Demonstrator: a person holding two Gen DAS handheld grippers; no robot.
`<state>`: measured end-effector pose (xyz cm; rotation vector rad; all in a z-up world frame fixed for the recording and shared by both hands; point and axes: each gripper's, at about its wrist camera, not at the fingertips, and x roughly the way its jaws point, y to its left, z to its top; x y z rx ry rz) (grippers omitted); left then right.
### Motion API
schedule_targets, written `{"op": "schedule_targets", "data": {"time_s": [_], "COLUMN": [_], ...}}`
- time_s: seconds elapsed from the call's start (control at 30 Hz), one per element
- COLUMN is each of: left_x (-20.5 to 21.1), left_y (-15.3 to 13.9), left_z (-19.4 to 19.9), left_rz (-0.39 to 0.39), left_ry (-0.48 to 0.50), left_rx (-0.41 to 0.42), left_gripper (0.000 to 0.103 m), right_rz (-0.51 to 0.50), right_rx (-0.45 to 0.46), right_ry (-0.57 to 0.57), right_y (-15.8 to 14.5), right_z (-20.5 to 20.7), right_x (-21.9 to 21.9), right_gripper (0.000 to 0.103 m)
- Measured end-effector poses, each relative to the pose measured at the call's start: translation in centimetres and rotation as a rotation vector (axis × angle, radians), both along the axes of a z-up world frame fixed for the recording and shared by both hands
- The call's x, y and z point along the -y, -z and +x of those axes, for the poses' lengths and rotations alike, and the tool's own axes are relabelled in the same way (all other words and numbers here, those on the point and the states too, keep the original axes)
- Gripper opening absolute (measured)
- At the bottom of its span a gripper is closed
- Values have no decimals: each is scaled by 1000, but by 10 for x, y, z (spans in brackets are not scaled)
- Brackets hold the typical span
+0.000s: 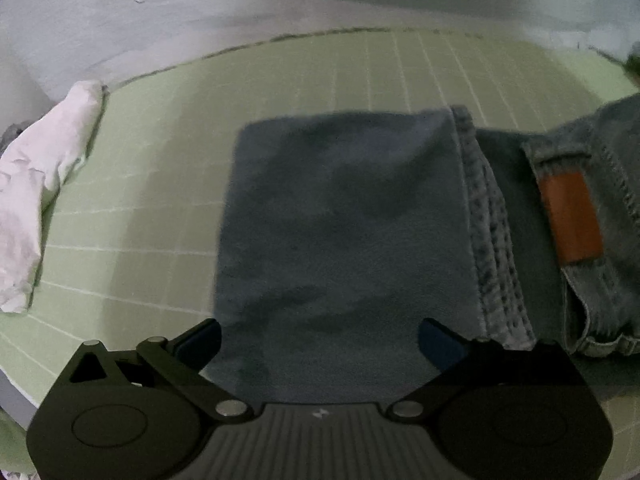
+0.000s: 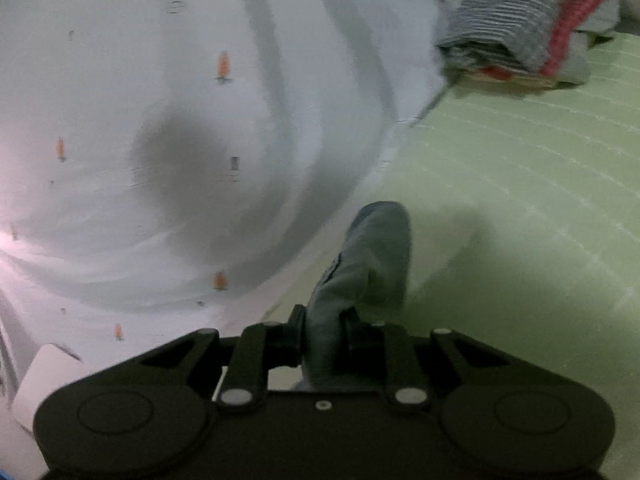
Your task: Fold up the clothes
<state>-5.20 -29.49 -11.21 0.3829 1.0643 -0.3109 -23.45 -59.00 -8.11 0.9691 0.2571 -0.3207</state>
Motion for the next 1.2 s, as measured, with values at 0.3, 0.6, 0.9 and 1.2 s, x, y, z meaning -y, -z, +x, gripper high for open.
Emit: {"op": "schedule_targets", "data": {"time_s": [0.3,0.6,0.9,1.2], "left_x": [-51,-92,-109,-84], "left_y": [-12,-8,-11,-27], "left_z": [22,42,56,52], "left_rz": [-22,-14,-41,-202], "left_ry": [-19,-41,-69,-3], "left_rx": [15,-8,-12,-7], "left_gripper": [103,103,103,103], "right_rz": [-13,138,109,55], "right_rx": [31,4,-97,-118], "right_ry": [-106,-263,-357,-125], "right_y": [-16,19,33,20], "right_z": [57,122,150,94], "right_x": [-68,-137,-166,-128], "right_gripper": [20,16,53,77]}}
